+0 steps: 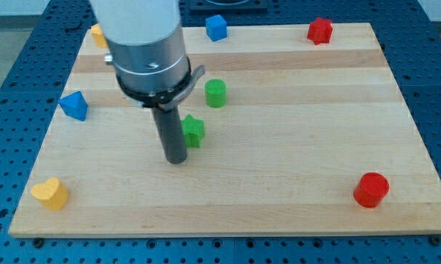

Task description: Slide the green star closer to the green circle

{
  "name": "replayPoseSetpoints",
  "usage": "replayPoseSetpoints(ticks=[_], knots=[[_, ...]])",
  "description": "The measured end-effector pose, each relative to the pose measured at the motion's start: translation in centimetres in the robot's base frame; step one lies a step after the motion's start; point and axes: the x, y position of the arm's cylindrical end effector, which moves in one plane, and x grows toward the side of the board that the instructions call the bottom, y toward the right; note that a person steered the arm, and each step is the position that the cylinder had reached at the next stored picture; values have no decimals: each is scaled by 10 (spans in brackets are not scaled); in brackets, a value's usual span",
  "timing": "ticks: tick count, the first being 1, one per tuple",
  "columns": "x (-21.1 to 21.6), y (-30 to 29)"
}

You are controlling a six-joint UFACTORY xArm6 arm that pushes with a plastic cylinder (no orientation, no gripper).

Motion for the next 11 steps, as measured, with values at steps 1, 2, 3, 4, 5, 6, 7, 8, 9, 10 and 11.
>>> replayPoseSetpoints(ticks=[1, 2, 3, 4, 5, 6, 7, 8, 9, 10, 11], knots=[[-19, 23], [-40, 37], [-44, 45], [-27, 32], [-21, -10], [-24, -54], [-39, -49], [-40, -23], [-41, -7], [-43, 8], [-49, 26]])
